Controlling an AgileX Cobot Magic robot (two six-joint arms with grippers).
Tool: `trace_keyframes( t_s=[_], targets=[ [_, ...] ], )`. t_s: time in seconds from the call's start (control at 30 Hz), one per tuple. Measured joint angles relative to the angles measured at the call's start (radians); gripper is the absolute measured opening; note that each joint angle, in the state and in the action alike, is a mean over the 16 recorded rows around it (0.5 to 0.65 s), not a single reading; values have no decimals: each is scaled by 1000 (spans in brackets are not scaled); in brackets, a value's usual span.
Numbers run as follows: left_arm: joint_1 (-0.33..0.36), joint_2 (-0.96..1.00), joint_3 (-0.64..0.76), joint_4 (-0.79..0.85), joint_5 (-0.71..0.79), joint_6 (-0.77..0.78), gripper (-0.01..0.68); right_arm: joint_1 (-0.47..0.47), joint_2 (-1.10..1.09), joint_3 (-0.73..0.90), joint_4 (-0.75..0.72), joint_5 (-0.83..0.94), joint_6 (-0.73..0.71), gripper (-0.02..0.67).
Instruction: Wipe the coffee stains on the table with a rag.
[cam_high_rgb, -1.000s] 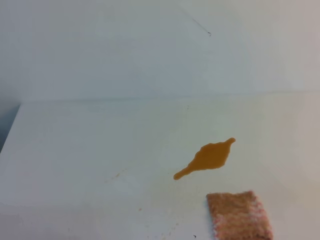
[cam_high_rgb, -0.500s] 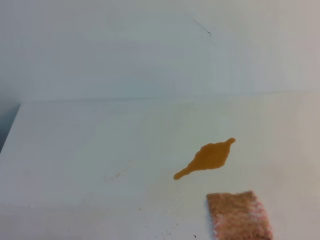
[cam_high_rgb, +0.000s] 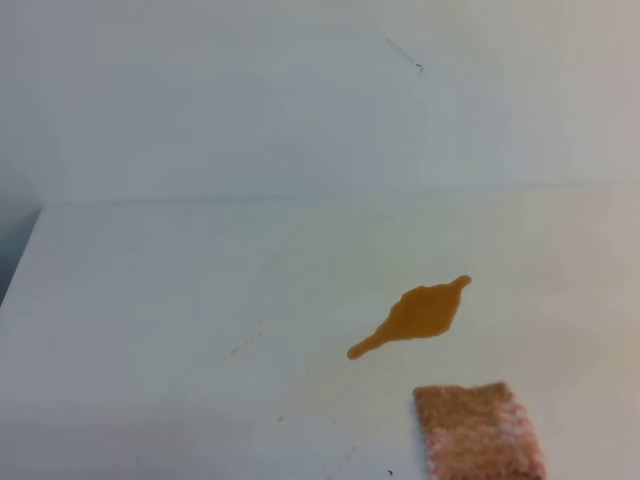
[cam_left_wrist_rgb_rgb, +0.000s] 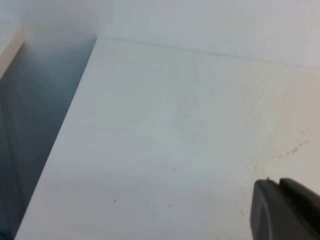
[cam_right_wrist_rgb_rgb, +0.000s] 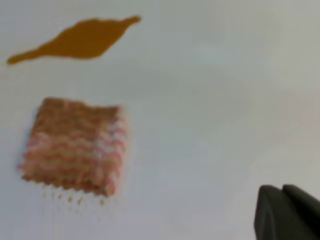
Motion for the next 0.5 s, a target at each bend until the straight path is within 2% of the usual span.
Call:
trace_keyframes(
  t_s=[0.27, 0.5],
  targets=[
    [0, 0, 0, 0, 0, 0, -1, 60, 317, -2, 326, -26, -387, -1],
    [0, 0, 5, 0, 0, 0, -1, 243, 526, -8, 528, -166, -590, 25]
  ],
)
